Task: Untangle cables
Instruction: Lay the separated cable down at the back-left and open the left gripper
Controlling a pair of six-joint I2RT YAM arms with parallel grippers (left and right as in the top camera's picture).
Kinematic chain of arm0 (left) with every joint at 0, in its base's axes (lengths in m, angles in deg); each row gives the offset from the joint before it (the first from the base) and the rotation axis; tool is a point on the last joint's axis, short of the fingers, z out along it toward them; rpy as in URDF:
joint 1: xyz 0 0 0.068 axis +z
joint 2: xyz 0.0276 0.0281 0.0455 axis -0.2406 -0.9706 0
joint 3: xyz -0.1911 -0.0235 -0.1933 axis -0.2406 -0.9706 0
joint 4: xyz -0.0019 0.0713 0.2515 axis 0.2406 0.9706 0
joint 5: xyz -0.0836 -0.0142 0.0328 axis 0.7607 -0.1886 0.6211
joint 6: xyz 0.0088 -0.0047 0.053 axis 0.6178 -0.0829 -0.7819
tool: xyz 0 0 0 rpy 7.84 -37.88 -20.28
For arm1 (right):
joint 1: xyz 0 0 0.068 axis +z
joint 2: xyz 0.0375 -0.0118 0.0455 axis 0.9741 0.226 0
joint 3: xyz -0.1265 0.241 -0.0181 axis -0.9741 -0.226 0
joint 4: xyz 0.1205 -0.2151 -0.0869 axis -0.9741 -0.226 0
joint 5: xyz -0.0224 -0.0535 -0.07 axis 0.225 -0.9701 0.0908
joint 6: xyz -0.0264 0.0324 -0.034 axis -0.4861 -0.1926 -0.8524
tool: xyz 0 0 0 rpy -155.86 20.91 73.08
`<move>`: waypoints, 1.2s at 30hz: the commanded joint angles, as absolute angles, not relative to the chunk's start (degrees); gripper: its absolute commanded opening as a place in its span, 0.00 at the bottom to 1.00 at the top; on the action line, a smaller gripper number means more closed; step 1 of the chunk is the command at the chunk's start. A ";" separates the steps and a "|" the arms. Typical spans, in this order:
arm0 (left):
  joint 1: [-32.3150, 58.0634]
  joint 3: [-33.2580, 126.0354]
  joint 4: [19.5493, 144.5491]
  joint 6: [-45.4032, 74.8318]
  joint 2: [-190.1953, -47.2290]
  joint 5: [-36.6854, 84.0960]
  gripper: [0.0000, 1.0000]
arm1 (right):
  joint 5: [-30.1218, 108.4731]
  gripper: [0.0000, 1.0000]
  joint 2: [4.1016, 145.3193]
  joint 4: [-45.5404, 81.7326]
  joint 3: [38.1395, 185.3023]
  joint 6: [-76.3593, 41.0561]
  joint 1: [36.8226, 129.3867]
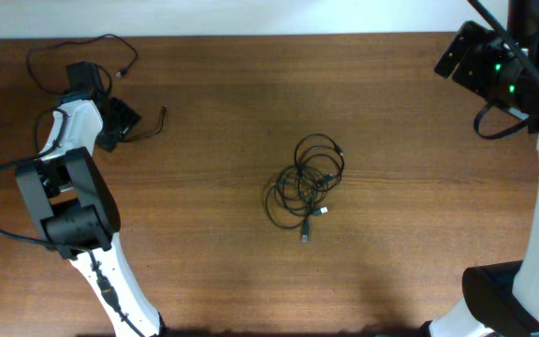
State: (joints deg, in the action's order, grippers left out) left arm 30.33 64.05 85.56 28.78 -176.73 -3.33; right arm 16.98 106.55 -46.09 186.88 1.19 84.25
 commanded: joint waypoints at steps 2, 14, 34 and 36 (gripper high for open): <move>30.46 63.02 85.89 26.92 -181.32 -5.69 0.27 | 15.84 0.98 106.44 -46.41 186.99 0.80 83.99; 30.98 82.96 79.46 17.17 -181.30 21.76 0.00 | 15.84 0.98 106.44 -46.41 186.99 0.80 83.99; 30.96 100.29 97.51 -1.86 -185.91 14.70 0.99 | 15.84 0.98 106.44 -46.41 186.99 0.80 83.99; 31.00 101.53 99.24 1.52 -183.79 14.72 0.99 | 15.84 0.98 106.44 -46.41 186.99 0.80 83.99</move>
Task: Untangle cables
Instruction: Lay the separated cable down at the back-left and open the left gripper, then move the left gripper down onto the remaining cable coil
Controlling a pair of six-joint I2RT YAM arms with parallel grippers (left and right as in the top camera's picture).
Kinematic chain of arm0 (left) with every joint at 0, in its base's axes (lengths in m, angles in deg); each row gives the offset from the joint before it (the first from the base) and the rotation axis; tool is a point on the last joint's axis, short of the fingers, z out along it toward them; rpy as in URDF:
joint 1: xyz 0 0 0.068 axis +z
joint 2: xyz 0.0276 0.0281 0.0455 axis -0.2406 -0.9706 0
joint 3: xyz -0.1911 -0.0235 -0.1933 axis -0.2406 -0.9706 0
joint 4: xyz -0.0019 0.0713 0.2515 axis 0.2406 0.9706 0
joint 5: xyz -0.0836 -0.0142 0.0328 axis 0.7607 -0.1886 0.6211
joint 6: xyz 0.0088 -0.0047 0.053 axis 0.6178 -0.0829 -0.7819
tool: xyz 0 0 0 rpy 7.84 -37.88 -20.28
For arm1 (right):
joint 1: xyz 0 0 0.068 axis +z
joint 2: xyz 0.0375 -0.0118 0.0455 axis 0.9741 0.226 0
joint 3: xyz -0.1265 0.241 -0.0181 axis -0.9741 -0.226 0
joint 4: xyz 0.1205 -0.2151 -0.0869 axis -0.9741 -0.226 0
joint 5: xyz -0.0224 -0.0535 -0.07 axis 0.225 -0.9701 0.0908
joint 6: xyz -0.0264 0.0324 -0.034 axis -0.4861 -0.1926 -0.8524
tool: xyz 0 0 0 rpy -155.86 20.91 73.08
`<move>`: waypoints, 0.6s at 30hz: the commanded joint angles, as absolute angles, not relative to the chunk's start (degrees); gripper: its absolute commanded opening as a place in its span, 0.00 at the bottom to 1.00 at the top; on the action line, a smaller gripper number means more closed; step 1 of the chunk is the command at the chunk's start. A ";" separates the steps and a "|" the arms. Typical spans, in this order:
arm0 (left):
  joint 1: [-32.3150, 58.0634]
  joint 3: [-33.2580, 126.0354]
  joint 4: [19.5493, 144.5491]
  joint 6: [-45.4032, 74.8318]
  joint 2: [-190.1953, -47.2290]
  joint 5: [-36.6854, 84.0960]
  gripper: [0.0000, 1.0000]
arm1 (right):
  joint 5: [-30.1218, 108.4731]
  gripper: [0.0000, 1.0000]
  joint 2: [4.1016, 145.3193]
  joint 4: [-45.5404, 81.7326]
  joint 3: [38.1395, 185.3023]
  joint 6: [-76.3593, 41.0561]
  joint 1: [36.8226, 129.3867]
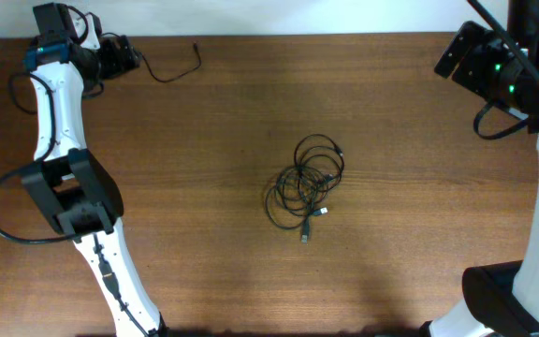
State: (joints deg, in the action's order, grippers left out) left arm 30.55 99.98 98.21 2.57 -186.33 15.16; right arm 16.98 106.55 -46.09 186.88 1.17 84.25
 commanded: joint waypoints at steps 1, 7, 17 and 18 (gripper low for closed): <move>31.00 101.80 99.87 2.66 -182.55 14.96 0.99 | 15.84 0.98 106.44 -46.41 186.99 0.80 83.99; 29.63 101.80 109.91 10.97 -174.04 40.78 0.99 | 15.84 0.98 106.44 -46.41 186.99 0.80 83.99; 8.86 98.39 138.04 -5.93 -173.26 26.74 0.99 | 15.84 0.98 106.44 -46.41 186.99 0.80 83.99; 6.46 97.62 137.97 -5.93 -173.28 23.42 0.99 | 15.84 0.98 106.44 -46.41 186.99 0.80 83.99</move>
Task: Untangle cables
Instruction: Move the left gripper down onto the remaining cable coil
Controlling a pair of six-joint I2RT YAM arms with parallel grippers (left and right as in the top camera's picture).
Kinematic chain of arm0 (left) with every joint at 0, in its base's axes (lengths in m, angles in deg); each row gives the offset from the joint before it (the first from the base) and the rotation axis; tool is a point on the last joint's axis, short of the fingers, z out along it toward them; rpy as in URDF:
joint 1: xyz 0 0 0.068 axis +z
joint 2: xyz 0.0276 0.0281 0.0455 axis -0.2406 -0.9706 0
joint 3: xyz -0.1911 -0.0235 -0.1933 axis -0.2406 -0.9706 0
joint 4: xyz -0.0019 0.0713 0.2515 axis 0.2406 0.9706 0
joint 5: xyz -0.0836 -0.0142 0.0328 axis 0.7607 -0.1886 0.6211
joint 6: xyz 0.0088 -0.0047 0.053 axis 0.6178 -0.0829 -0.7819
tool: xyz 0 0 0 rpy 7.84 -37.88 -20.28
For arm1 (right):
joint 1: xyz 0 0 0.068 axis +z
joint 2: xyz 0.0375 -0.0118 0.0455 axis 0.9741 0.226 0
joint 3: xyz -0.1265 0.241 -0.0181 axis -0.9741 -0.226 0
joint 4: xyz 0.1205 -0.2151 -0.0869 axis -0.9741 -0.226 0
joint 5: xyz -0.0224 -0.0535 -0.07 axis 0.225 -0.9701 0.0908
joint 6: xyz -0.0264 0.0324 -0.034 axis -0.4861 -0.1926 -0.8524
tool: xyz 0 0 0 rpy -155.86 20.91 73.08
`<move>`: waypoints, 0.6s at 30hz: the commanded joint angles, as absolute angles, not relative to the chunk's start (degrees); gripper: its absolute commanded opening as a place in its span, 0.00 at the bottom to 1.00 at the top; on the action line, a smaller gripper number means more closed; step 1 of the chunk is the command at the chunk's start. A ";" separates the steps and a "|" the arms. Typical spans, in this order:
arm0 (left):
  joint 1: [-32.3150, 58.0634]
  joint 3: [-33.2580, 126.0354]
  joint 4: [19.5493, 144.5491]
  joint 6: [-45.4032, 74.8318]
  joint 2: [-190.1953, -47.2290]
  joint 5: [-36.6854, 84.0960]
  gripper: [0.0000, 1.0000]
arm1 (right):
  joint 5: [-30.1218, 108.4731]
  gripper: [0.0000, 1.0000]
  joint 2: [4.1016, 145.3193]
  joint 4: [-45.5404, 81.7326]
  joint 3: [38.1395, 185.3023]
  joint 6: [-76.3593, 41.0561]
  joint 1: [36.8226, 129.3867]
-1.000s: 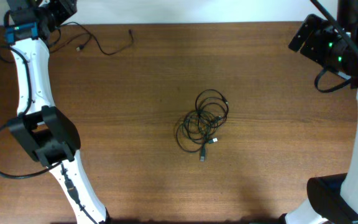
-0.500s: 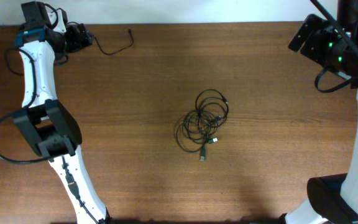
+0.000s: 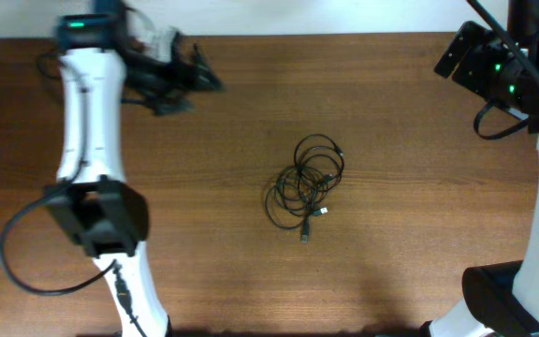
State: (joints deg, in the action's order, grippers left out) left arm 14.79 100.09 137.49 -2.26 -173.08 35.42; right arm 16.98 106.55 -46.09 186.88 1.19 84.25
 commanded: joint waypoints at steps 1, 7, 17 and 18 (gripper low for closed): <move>4.27 96.83 137.95 -5.93 -173.28 20.12 0.99 | 15.84 0.98 106.44 -46.41 186.99 0.80 83.99; -7.70 87.79 136.29 -5.91 -173.32 8.03 0.99 | 15.84 0.98 106.44 -46.41 186.99 0.80 83.99; -15.88 69.75 122.08 -5.91 -173.37 5.28 0.78 | 15.84 0.98 106.44 -46.41 186.99 0.80 83.99; -16.05 68.84 121.25 -5.91 -173.37 5.26 0.76 | 15.84 0.98 106.44 -46.41 186.99 0.80 83.99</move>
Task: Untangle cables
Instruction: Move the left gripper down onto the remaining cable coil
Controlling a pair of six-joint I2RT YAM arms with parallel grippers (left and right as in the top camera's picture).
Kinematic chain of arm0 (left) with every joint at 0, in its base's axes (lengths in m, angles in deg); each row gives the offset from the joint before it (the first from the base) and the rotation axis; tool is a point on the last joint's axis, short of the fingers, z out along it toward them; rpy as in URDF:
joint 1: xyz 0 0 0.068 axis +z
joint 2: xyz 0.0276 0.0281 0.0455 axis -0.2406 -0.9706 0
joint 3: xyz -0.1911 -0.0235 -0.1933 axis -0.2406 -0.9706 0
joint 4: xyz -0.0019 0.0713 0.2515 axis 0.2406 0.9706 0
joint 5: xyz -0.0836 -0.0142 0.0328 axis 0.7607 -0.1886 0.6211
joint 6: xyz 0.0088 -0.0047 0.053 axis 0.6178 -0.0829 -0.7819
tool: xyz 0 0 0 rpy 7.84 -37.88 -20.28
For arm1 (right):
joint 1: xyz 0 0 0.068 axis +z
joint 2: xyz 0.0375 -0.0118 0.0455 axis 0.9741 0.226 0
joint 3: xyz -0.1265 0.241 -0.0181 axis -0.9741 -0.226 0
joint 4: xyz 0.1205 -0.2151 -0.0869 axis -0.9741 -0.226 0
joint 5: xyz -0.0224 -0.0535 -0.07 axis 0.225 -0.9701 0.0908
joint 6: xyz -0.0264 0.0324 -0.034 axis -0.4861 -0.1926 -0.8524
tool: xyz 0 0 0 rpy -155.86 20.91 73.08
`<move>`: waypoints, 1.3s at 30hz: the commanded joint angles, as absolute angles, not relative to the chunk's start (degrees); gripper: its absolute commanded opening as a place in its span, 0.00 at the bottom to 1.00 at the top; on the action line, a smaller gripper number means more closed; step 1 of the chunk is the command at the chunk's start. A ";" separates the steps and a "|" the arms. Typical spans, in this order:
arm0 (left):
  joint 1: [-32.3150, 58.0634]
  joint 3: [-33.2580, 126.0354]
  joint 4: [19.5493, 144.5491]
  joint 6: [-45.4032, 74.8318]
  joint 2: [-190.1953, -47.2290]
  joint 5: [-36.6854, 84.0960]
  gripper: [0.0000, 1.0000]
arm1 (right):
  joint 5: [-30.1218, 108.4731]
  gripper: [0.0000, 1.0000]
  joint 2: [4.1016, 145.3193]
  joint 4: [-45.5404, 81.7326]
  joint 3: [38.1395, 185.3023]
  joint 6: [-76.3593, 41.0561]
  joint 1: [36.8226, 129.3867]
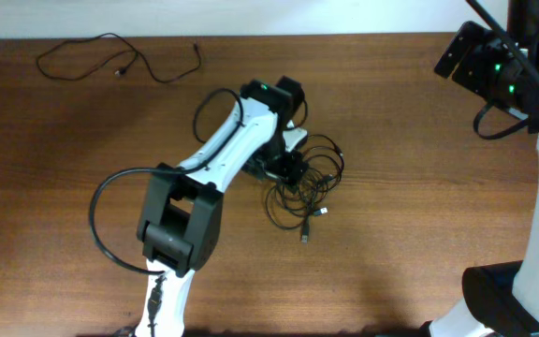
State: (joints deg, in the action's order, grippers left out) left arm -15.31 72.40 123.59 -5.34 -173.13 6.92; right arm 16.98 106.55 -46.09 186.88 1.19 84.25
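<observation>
A tangle of thin black cables (314, 183) lies in loops at the middle of the table, with a plug end (305, 234) sticking out at its near side. My left gripper (291, 168) is down over the tangle's left part; its dark fingers blend with the loops, so its state does not show. One separate black cable (148, 67) lies spread out along the far left edge. My right gripper (455, 54) hangs high at the far right, away from the cables, its jaws unreadable.
The left arm (223, 150) stretches diagonally from the near left across to the tangle. The right arm's base (494, 300) stands at the near right corner. Brown wooden table (419, 215) on all sides.
My left gripper has moved from the far left of the table to the tangle at the middle. The single cable now lies alone along the far left edge.
My left gripper was at the far left beside a loose cable. Then it was in the far left corner with that cable stretched to the right of it. Then it was blurred further right. Now the cable lies free and the gripper is on the tangle.
</observation>
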 commanded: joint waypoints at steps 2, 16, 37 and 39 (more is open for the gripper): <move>-16.21 67.63 119.76 -5.93 -173.37 5.24 0.75 | 15.84 0.98 106.44 -46.41 186.99 0.80 83.99; -16.29 65.86 111.26 -8.64 -173.37 4.47 0.42 | 15.84 0.99 106.44 -46.41 186.99 0.80 83.99; -16.29 62.91 102.69 -8.57 -173.39 2.22 0.39 | 15.84 0.98 106.44 -46.41 186.99 0.80 83.99; -16.29 62.91 102.43 -8.57 -173.47 2.22 0.38 | 15.84 0.98 106.44 -46.41 186.99 0.77 83.99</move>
